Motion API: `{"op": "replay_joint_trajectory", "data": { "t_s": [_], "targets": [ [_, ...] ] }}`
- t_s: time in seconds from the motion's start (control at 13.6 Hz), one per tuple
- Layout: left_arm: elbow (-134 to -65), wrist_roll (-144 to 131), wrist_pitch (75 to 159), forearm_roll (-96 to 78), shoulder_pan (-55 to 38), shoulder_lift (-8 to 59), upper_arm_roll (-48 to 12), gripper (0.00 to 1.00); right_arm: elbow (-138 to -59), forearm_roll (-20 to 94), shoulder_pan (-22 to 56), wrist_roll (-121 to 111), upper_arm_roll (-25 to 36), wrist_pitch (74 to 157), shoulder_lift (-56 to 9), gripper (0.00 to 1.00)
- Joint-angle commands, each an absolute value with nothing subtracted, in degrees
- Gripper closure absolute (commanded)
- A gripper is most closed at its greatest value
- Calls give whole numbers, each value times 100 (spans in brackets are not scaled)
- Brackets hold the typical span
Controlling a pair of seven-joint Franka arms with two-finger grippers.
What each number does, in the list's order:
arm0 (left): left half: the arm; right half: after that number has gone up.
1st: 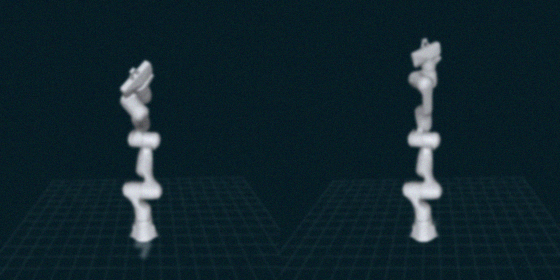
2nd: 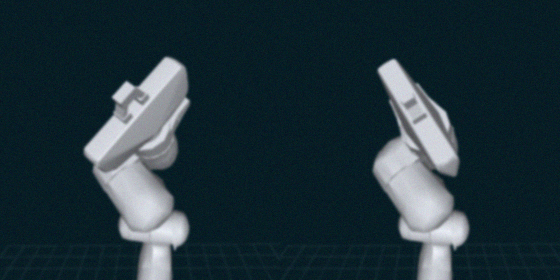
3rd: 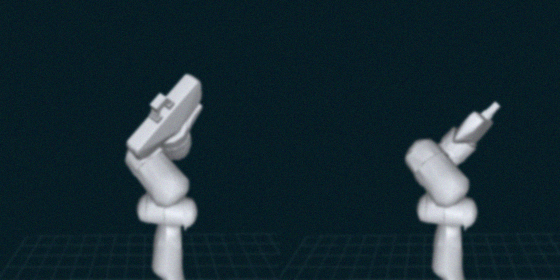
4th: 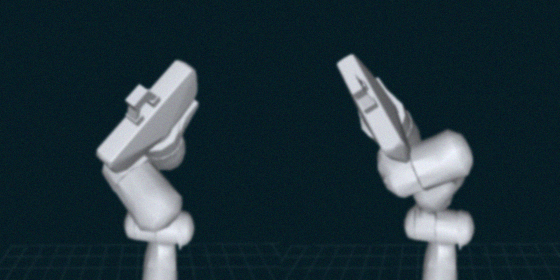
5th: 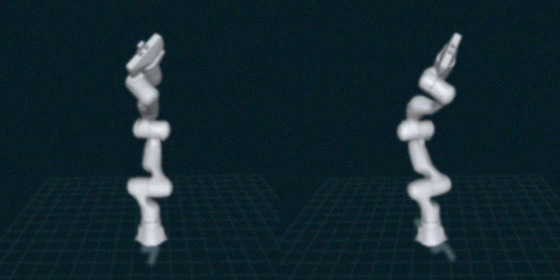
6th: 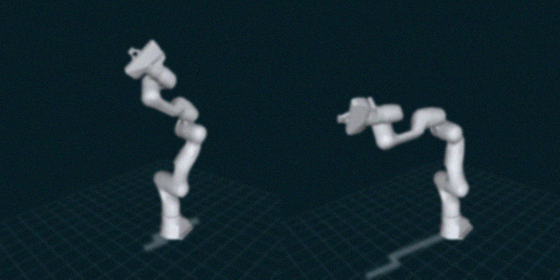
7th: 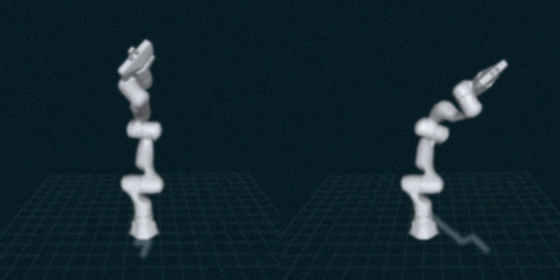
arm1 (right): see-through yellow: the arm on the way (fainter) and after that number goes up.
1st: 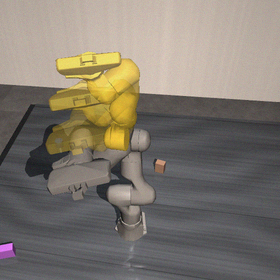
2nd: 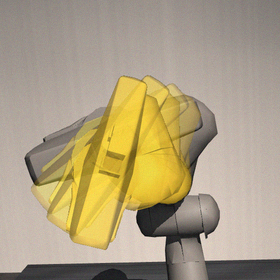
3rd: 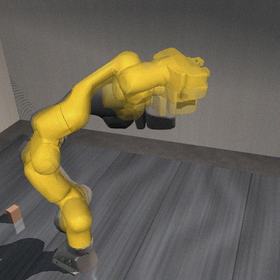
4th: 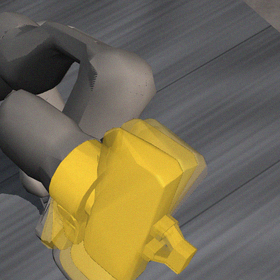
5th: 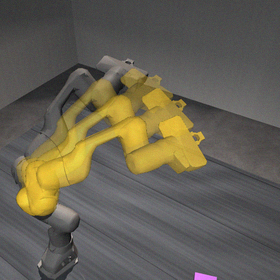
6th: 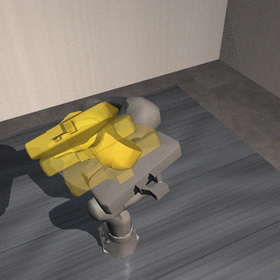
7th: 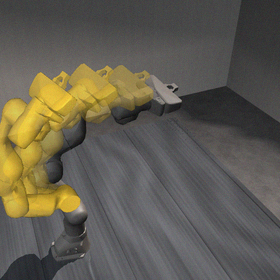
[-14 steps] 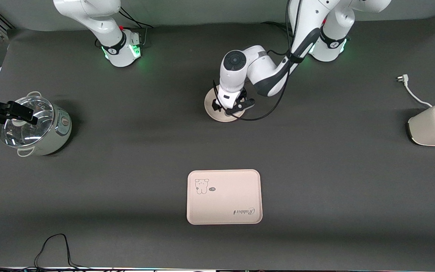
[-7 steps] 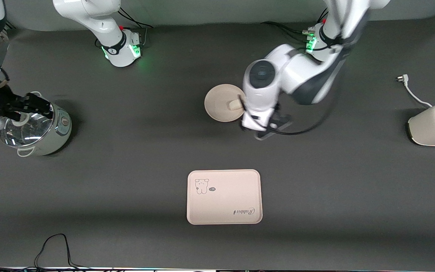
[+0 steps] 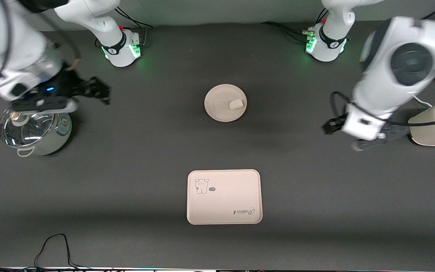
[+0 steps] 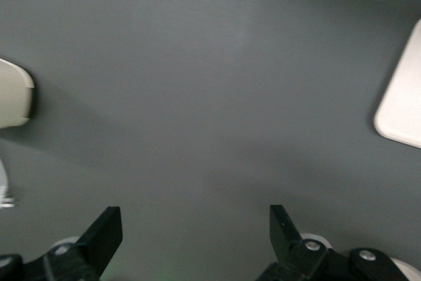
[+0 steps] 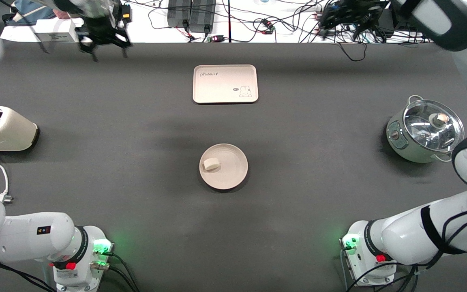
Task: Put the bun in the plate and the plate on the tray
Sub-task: 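Withdraw the left gripper while the right gripper moves toward the plate, then lower the right gripper to the plate rim and grasp it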
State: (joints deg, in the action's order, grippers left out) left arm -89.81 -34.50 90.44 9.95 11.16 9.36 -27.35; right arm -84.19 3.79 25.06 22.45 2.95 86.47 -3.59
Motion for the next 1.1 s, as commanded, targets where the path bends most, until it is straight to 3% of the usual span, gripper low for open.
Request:
{"op": "replay_joint_trajectory", "data": {
  "t_s": [0.0, 0.07, 0.15, 0.29, 0.44, 0.66, 0.81, 1.03],
  "targets": [
    [-8736, -2517, 8675, 897, 1694, 836, -2804, 0, -8473, 501, 3258, 2933, 360, 8666, -342, 0],
    [-8745, -2227, 8666, 896, 1670, 739, -2673, 0, -8499, 501, 3574, 3136, 369, 8718, -360, 0],
    [-8780, -2102, 8605, 862, 1357, 660, -2176, 0, -8638, 501, 3916, 3434, 369, 8867, -352, 0],
    [-8780, -1751, 8482, 651, 59, 484, -562, 0, -8920, 501, 4497, 4005, 360, 9131, -290, 0],
    [-8859, -1434, 8464, 484, -429, 405, 173, 0, -8991, 527, 4920, 4332, 360, 9290, -316, 0],
    [-9297, -1406, 8595, 431, -825, 37, 702, 0, -9149, 1072, 4957, 4263, 369, 9343, -273, 0],
    [-9719, -1406, 8893, 431, -835, -236, 747, 0, -9272, 1081, 5001, 4263, 369, 9439, -238, 0],
    [-10229, -1397, 9210, 422, -756, -596, 738, 0, -10280, 1081, 5001, 4263, 395, 10263, 210, 0]
  ]
}}
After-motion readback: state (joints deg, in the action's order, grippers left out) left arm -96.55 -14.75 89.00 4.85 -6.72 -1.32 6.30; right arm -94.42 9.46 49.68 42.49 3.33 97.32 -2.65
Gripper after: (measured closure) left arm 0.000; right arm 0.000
